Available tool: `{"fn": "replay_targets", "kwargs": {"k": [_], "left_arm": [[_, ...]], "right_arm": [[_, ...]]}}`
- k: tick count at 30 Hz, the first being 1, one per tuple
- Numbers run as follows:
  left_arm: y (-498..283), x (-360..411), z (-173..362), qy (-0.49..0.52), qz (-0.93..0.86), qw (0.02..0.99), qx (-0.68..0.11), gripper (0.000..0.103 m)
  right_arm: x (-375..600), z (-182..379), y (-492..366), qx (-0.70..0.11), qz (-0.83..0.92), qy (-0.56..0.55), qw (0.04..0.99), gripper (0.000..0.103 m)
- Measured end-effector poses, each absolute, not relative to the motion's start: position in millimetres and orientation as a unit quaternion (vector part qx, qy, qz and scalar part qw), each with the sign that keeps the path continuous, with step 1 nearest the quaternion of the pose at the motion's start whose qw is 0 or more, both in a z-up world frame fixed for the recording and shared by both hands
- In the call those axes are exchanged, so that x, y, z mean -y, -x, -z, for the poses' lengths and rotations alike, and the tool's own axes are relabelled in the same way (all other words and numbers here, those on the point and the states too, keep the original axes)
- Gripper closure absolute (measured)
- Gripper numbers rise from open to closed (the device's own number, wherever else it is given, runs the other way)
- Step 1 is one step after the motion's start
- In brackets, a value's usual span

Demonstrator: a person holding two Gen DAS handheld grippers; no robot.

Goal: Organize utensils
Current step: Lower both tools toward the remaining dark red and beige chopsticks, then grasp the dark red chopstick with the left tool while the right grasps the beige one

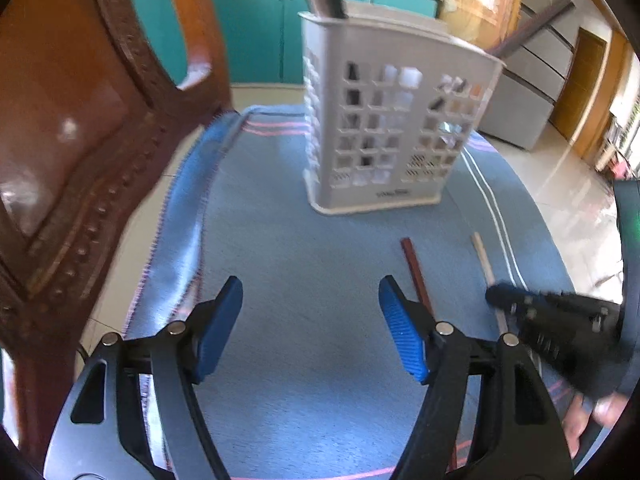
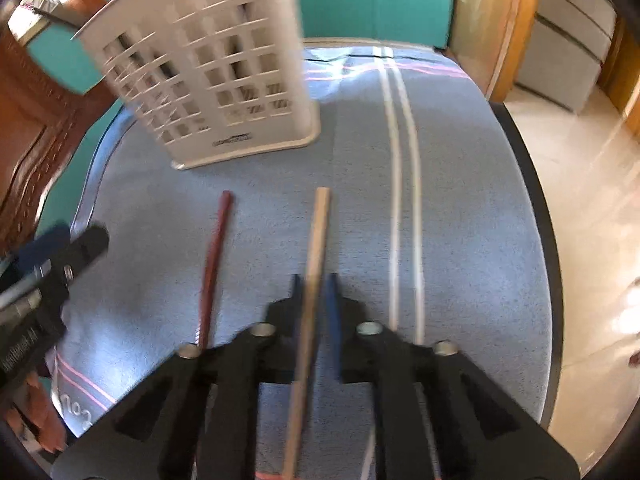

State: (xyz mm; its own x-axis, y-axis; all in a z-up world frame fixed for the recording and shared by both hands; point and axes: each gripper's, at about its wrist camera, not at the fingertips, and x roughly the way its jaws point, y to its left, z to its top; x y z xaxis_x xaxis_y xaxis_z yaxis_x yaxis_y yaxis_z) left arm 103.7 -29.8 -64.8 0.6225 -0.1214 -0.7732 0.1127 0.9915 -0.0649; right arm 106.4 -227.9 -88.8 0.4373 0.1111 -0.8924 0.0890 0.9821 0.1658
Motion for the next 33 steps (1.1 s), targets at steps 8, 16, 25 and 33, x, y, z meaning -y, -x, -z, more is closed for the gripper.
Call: {"fn": "replay_targets", "kwargs": {"k": [8,16,25,33], "left_arm": [[-92,67,78,0.009,0.16,0.875,-0.457,0.032],[-94,79,94,-0.004,0.17,0.859,-0.483,0.032],[-89,90,101,-0.071,0.162,0.86,-0.479,0.063],[-94,77,97,-0.059,0.151,0.861,-0.483,0.079]], "right_arm": [[255,88,-103,-0.523,0.01,-0.15,0.839,0.095],[256,74,-101,-0.499,0.004,-0.159,0.852,0.084],[256,75,-103,-0.505,0.007,-0.155,0.849,0.076],[248,80,-105,-0.517,0.007,-0.135,0.845,0.072]]}}
